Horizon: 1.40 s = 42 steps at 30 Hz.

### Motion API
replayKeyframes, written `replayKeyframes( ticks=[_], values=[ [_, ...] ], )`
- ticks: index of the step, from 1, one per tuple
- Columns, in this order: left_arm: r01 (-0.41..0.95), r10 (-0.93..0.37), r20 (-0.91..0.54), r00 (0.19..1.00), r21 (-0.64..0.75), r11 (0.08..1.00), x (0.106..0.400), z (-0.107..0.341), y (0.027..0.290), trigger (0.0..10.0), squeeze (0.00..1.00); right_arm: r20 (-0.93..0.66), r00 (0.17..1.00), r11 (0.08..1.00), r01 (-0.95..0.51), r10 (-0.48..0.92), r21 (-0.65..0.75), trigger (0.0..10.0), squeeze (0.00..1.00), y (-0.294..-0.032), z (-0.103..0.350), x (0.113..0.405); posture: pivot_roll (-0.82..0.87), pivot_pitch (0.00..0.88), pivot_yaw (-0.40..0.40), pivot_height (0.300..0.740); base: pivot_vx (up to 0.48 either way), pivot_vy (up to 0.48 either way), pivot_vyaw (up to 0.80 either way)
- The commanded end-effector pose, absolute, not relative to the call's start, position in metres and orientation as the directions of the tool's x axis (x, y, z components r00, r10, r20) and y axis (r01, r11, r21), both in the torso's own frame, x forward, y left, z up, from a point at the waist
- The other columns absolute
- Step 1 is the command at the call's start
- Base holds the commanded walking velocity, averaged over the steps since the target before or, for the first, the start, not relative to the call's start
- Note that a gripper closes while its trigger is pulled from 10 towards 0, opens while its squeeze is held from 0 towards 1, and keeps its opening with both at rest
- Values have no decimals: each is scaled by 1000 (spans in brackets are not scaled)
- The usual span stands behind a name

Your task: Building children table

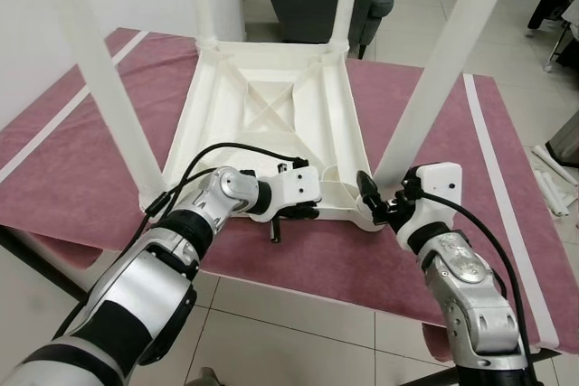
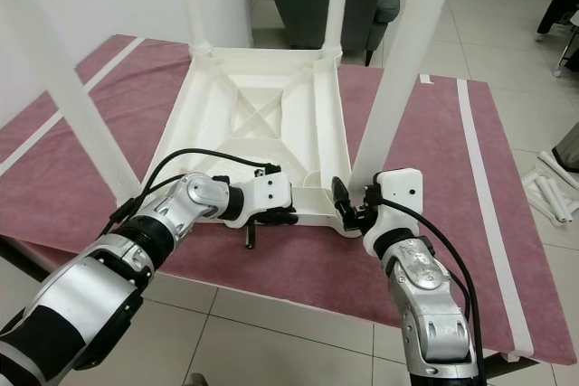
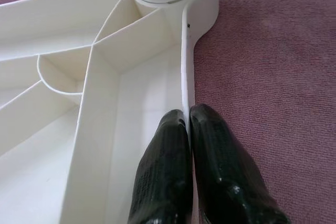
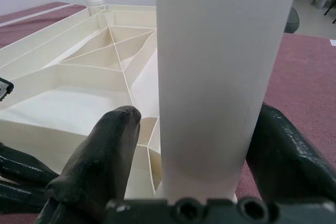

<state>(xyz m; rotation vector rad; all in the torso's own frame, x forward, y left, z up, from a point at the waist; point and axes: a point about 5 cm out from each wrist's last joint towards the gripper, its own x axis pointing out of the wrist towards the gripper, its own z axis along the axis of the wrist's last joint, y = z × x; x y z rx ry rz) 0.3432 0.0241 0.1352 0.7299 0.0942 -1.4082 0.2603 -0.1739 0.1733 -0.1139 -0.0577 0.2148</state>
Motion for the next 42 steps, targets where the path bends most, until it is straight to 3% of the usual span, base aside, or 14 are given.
replayKeyframes(
  ticks=[1,5,12,17,22,33,35,36,37,38,39,40,41,42],
  values=[
    [926,-864,-489,122,370,-78,335,127,36,0,0,53,966,960,-244,253,-135,10000,0,-172,181,259,-16,0,42,740,0,0,0],
    [904,-885,-466,5,380,-194,320,133,45,0,0,57,948,939,-298,312,-173,10000,0,-173,189,256,-7,0,34,740,0,0,0],
    [883,-896,-436,-78,388,-266,299,137,50,0,0,7,899,879,-425,437,-215,10000,0,-171,191,253,8,0,22,740,0,0,0],
    [880,-902,-423,-94,389,-274,293,138,49,0,0,-56,832,807,-550,552,-214,10000,0,-168,187,252,13,0,19,740,0,0,0],
    [878,-896,-426,-124,374,-299,281,137,54,0,0,-225,687,662,-727,691,-183,10000,0,-174,169,252,25,0,8,740,0,0,0],
    [933,-900,-423,-106,270,-237,273,122,58,0,0,-270,679,662,-731,682,-165,10000,0,-175,155,258,36,0,6,740,0,0,0],
    [937,-897,-435,-78,275,-214,272,116,58,0,0,-257,690,678,-720,676,-150,9216,0,-171,152,257,31,0,11,740,0,0,0],
    [939,-896,-439,-67,277,-206,273,115,57,8196,0,-254,692,680,-718,676,-147,10000,0,-170,151,256,31,0,11,740,0,0,0],
    [940,-896,-439,-63,275,-201,273,114,56,10000,0,-249,698,687,-712,672,-142,10000,0,-169,151,256,29,0,13,740,0,0,0],
    [943,-899,-433,-61,269,-193,273,114,55,10000,75,-243,701,692,-709,670,-139,10000,0,-169,151,256,29,0,13,740,0,0,0],
    [947,-903,-426,-58,264,-185,273,115,53,10000,286,-239,702,692,-709,671,-136,10000,0,-169,152,256,29,0,13,740,0,0,0],
    [947,-903,-426,-58,264,-185,273,115,53,10000,286,-239,702,692,-709,671,-136,10000,0,-169,152,256,29,0,13,740,0,0,0],
    [952,-908,-416,-46,257,-166,274,115,52,10000,1000,-232,703,694,-707,672,-135,10000,0,-169,153,256,24,0,17,740,0,0,0],
    [958,-912,-407,-41,243,-152,275,116,51,10000,1000,-224,706,696,-705,672,-134,10000,0,-169,154,256,24,0,17,740,0,0,0]
  ],
)
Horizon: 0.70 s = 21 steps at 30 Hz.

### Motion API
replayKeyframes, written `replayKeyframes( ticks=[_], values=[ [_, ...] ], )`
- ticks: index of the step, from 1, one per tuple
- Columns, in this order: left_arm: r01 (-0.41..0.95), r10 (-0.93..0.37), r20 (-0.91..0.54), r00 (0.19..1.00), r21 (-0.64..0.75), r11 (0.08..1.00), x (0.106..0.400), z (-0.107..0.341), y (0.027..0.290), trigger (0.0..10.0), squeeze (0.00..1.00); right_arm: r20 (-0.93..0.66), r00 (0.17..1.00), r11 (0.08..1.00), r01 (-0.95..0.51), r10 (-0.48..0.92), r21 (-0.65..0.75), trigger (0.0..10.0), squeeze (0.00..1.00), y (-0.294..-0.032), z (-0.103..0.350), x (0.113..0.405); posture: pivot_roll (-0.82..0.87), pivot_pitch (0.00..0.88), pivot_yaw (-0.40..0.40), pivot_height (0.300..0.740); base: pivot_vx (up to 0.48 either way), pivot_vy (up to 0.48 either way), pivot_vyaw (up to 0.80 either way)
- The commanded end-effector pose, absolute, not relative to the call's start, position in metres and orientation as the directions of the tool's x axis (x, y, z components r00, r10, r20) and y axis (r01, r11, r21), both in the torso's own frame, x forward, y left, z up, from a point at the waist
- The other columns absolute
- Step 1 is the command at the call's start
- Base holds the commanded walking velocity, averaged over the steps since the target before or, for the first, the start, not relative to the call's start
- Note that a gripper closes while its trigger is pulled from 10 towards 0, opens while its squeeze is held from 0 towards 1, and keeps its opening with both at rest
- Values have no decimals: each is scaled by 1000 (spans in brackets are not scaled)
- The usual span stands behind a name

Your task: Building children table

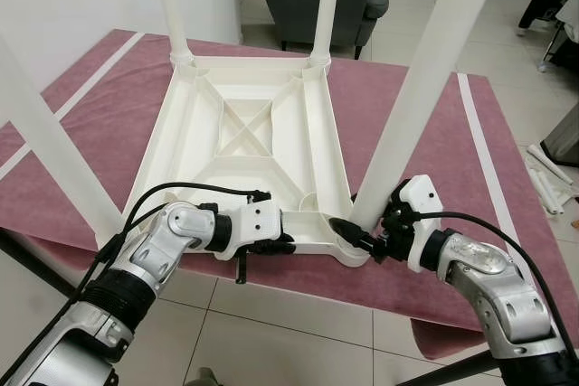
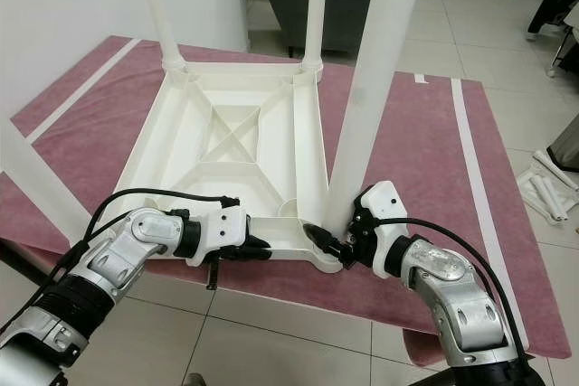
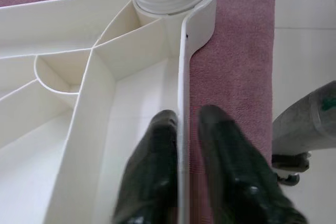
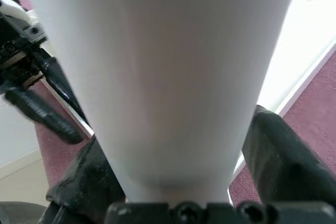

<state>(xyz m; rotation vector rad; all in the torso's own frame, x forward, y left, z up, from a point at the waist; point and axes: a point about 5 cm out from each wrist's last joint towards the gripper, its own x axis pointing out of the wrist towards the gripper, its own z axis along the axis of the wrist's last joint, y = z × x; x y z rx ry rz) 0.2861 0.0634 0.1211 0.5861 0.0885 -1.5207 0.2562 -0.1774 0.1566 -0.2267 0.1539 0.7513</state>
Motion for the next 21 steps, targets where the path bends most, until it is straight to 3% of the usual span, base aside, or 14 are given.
replayKeyframes(
  ticks=[1,5,6,7,8,12,15,21],
  values=[
    [958,-912,-407,-41,243,-152,275,116,51,10000,1000,-224,706,696,-705,672,-134,10000,0,-169,154,256,24,0,17,740,0,0,0],
    [972,-935,-356,14,226,-72,279,120,43,10000,1000,-196,714,705,-698,672,-124,10000,0,-168,156,255,21,0,19,740,0,0,0],
    [979,-944,-329,37,203,-32,281,122,38,10000,188,-181,720,712,-693,670,-116,10000,0,-166,157,255,21,0,22,740,0,0,0],
    [982,-948,-313,52,187,-8,282,124,35,10000,188,-171,724,717,-688,668,-110,10000,0,-165,157,255,21,0,22,740,0,0,0],
    [985,-950,-304,69,174,16,284,125,31,10000,0,-163,727,721,-685,667,-103,10000,0,-163,156,254,24,0,26,740,0,0,0],
    [985,-949,-301,95,165,46,287,125,25,10000,0,-156,727,723,-684,668,-96,10000,0,-160,155,253,25,0,29,740,0,0,0],
    [979,-933,-316,174,155,130,297,121,15,10000,0,-143,729,725,-683,670,-83,10000,0,-155,155,253,22,0,33,740,0,0,0],
    [971,-917,-331,223,158,179,304,117,18,10000,0,-134,736,734,-675,663,-78,10000,0,-154,155,253,20,0,37,740,0,0,0]
  ],
)
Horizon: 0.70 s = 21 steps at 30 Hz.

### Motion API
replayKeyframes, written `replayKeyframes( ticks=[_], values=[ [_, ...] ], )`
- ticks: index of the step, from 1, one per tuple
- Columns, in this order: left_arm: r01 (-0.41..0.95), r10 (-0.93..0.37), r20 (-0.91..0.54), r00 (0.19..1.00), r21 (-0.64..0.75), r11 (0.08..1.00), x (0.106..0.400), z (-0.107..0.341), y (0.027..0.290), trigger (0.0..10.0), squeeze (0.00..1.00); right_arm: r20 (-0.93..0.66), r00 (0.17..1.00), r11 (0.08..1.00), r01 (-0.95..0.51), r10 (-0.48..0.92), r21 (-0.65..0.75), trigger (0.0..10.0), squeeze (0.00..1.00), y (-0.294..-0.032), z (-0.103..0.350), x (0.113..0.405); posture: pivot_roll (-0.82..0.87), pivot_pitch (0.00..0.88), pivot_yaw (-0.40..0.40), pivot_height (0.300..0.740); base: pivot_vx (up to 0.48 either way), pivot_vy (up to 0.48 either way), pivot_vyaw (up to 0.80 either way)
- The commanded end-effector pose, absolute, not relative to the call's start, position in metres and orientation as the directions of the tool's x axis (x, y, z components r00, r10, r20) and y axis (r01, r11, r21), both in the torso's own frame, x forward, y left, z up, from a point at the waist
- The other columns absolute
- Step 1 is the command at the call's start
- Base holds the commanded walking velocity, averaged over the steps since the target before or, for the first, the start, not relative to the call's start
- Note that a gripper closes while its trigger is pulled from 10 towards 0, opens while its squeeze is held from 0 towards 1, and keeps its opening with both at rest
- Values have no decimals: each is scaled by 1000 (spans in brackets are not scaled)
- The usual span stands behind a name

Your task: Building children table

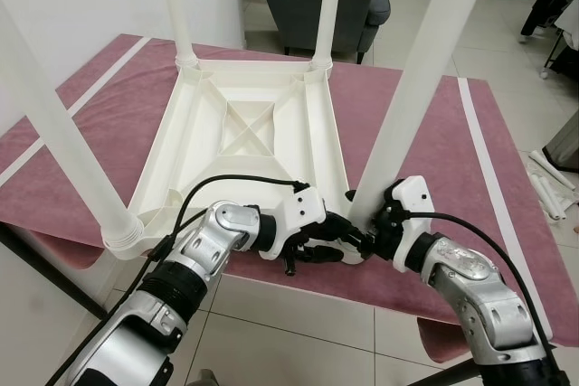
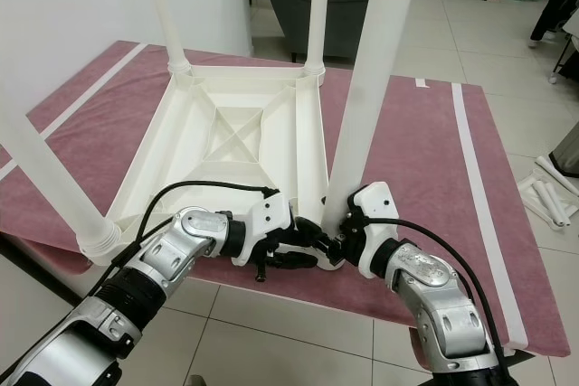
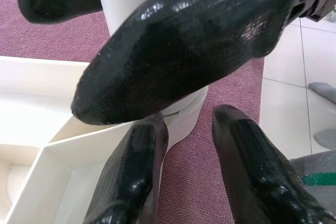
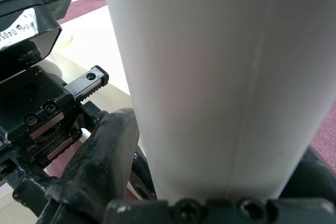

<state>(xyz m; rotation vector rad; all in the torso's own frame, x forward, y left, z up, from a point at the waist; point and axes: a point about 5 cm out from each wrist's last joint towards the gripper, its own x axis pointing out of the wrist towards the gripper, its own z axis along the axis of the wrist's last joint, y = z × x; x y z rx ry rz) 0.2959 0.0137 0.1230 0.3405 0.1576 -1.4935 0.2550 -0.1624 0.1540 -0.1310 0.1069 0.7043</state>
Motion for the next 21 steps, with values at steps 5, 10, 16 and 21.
replayKeyframes(
  ticks=[5,10,16,21],
  values=[
    [955,-907,-305,291,147,257,313,117,26,10000,0,-128,747,745,-663,652,-75,10000,0,-155,155,252,20,0,39,740,0,0,0],
    [942,-895,-295,335,121,313,319,111,45,10000,0,-124,764,762,-644,634,-73,10000,0,-158,154,253,16,0,38,740,0,0,0],
    [956,-904,-313,292,120,267,312,104,59,10000,0,-124,774,773,-630,620,-66,10000,0,-161,154,254,24,0,27,740,0,0,0],
    [966,-914,-314,256,116,230,308,103,58,10000,0,-125,775,774,-630,620,-66,10000,0,-161,154,255,25,0,25,740,0,0,0]
  ],
)
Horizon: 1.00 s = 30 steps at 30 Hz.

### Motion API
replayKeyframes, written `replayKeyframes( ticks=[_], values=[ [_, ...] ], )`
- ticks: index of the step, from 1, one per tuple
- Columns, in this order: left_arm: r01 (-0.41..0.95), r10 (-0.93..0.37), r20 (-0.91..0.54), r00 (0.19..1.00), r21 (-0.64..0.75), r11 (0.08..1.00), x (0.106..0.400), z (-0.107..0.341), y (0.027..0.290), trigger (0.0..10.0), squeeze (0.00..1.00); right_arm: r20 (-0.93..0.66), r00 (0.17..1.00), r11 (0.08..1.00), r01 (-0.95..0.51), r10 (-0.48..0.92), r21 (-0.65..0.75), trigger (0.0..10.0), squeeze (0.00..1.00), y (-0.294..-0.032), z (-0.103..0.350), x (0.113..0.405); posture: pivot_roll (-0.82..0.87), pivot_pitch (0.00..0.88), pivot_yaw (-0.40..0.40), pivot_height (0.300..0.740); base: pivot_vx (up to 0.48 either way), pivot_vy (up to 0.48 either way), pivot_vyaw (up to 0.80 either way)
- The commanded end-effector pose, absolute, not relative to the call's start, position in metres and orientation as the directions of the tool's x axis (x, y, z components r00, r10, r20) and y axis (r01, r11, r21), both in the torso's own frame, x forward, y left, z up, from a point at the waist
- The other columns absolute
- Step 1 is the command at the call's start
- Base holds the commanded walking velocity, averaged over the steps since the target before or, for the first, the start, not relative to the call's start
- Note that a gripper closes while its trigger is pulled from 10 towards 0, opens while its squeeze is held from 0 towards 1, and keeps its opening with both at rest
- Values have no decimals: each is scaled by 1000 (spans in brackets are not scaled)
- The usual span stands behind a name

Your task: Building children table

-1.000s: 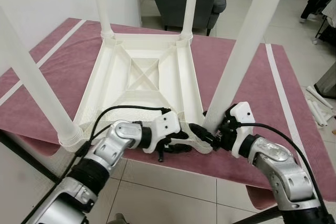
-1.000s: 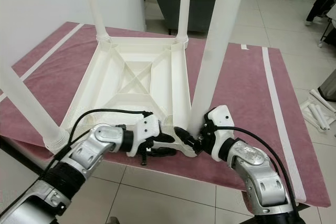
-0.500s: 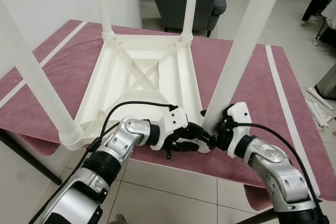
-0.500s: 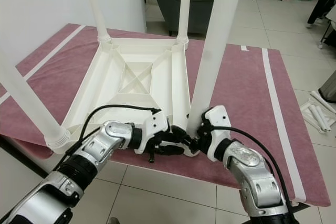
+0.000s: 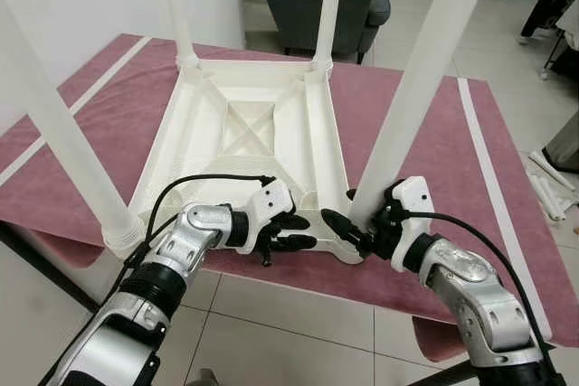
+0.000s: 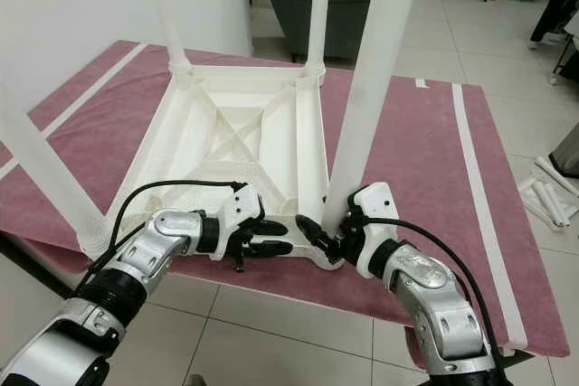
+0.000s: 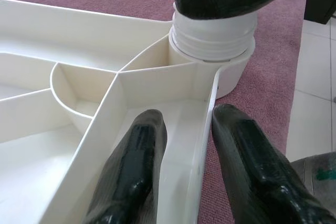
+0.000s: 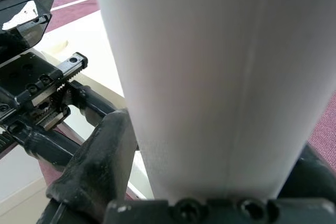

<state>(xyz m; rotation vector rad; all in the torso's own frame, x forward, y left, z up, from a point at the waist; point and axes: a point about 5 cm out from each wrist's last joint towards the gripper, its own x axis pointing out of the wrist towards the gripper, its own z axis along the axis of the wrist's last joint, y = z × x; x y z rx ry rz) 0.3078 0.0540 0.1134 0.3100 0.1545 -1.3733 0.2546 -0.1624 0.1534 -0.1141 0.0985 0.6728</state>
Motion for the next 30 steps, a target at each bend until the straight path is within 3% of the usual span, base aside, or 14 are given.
replayKeyframes(
  ticks=[1,4,19,20,22,23,24,25,30],
  values=[
    [979,-930,-311,195,112,168,302,103,57,10000,0,-125,776,775,-628,618,-67,10000,0,-161,154,256,25,0,24,740,0,0,0],
    [984,-941,-304,151,136,114,295,105,51,10000,0,-126,780,779,-623,613,-71,10000,0,-163,155,257,25,0,24,740,0,0,0],
    [977,-948,-288,134,201,77,291,110,23,10000,0,-126,782,781,-621,610,-71,10000,0,-161,154,257,22,0,27,740,0,0,0],
    [976,-946,-292,140,201,83,292,110,23,8667,0,-126,782,781,-621,610,-71,10000,0,-161,154,257,19,0,29,740,0,0,0],
    [976,-946,-292,140,201,83,292,110,23,8667,0,-126,782,781,-621,610,-71,10000,0,-161,154,257,19,0,29,740,0,0,0],
    [975,-942,-303,145,204,85,292,108,25,2431,0,-126,783,781,-620,609,-72,10000,0,-162,155,257,19,0,30,740,0,0,0],
    [975,-942,-303,145,204,85,292,108,25,2431,0,-126,783,781,-620,609,-72,10000,0,-162,155,257,19,0,30,740,0,0,0],
    [974,-939,-310,147,209,83,292,107,26,275,0,-126,783,782,-619,609,-72,10000,0,-162,155,257,19,0,30,740,0,0,0],
    [972,-933,-325,154,219,84,293,105,28,0,0,-126,783,782,-619,609,-72,10000,0,-162,155,257,22,0,28,740,0,0,0]
  ],
)
